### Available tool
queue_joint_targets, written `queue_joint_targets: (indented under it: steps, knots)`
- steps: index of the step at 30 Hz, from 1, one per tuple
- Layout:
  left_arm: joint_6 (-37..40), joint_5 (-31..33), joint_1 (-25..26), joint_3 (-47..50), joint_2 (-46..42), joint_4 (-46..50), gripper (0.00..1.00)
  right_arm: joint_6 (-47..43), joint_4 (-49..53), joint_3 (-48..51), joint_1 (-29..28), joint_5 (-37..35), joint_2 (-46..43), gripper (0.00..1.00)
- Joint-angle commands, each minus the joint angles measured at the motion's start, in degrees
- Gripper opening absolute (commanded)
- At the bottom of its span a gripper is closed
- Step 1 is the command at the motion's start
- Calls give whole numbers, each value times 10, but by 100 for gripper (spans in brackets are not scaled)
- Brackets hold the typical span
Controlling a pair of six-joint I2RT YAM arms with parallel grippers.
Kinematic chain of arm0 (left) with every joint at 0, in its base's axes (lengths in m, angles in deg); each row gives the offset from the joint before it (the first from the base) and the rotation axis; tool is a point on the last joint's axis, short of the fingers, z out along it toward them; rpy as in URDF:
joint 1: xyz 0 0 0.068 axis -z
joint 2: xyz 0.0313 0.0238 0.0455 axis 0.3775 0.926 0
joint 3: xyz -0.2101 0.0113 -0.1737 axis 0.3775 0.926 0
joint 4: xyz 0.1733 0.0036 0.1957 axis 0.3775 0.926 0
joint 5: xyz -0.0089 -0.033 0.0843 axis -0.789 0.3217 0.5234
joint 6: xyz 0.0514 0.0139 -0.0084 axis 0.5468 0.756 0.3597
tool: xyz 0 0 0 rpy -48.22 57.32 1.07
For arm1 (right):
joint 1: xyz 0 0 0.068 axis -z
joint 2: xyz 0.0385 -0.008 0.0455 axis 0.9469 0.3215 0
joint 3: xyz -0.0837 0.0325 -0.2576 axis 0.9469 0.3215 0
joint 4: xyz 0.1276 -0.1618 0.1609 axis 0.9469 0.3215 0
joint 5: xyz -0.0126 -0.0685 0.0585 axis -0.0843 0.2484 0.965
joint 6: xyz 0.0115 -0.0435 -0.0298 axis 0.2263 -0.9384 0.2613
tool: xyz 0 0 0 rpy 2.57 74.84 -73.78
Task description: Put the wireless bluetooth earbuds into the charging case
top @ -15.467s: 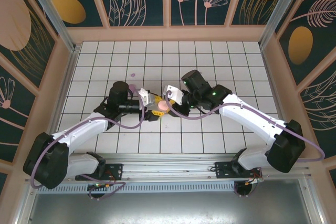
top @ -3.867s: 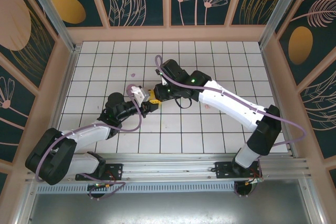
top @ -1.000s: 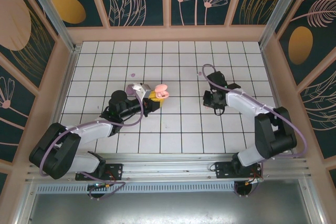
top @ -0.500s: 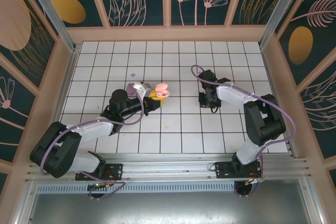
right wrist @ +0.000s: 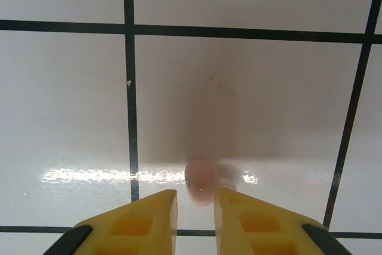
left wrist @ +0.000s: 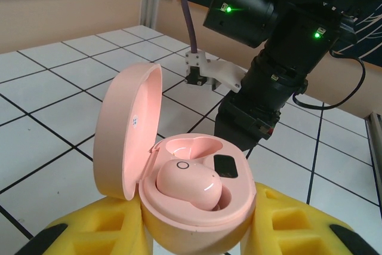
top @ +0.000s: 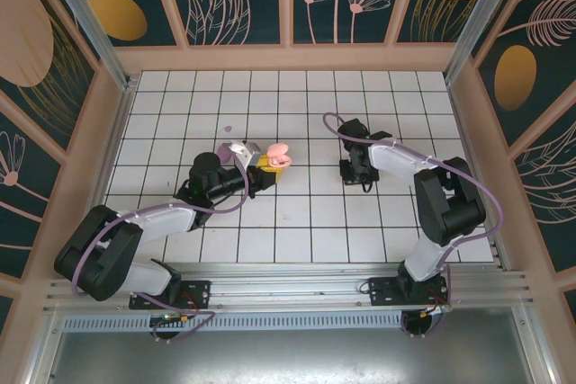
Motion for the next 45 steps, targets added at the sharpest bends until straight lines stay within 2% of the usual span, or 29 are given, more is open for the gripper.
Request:
queue_joint_targets:
  steps: [1,26,39,45]
  knots:
    - [2,-9,1,-15,2,-7,10,-20,20,-19,-5,-19,14,23]
    - [4,-10,1,-16,3,4,10,-21,27,-21,-14,-32,59,20]
    - [8,-7,1,-15,-8,14,10,-11,29,-22,-13,-21,76,23]
    - [8,-6,1,-11,-13,16,10,-8,27,-25,-13,-18,65,20]
